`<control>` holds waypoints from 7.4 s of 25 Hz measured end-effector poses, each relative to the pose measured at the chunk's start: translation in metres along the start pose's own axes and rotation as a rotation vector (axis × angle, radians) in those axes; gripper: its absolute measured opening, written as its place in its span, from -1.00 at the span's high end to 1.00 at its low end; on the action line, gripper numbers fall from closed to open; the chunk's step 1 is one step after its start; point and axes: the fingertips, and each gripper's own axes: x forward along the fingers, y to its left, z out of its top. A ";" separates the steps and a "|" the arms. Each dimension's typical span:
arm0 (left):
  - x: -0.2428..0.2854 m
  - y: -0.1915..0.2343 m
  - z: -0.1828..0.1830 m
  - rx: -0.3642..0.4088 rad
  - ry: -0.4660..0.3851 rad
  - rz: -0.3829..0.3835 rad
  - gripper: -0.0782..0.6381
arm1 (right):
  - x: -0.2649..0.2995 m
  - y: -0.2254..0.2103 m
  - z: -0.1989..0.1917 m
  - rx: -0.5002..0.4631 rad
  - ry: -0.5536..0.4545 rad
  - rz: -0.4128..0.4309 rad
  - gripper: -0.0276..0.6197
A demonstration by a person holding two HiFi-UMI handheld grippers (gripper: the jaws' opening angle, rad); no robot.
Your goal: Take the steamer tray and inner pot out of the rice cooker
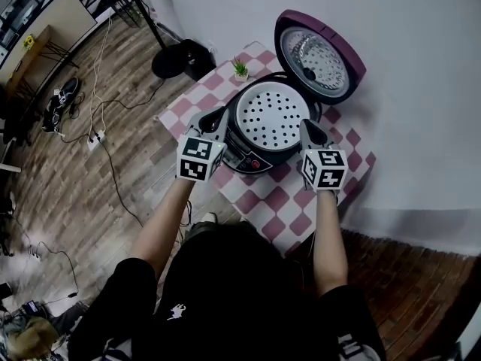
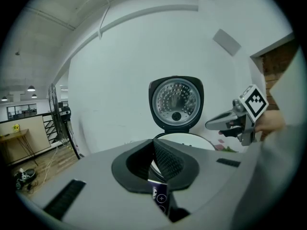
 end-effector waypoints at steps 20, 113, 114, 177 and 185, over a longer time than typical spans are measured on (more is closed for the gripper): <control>0.079 -0.009 -0.028 0.199 0.211 -0.086 0.40 | 0.053 -0.040 -0.051 -0.129 0.328 -0.113 0.31; 0.032 -0.025 0.025 -0.082 0.034 -0.449 0.65 | -0.062 -0.007 0.013 0.321 -0.125 -0.419 0.82; 0.030 -0.025 0.025 -0.080 0.033 -0.455 0.65 | -0.064 -0.005 0.013 0.322 -0.125 -0.426 0.82; -0.024 -0.269 -0.136 -0.147 0.287 -0.470 0.67 | -0.241 -0.059 -0.236 0.515 0.049 -0.418 0.83; -0.017 -0.266 -0.176 -0.163 0.368 -0.455 0.68 | -0.225 -0.051 -0.274 0.541 0.121 -0.410 0.83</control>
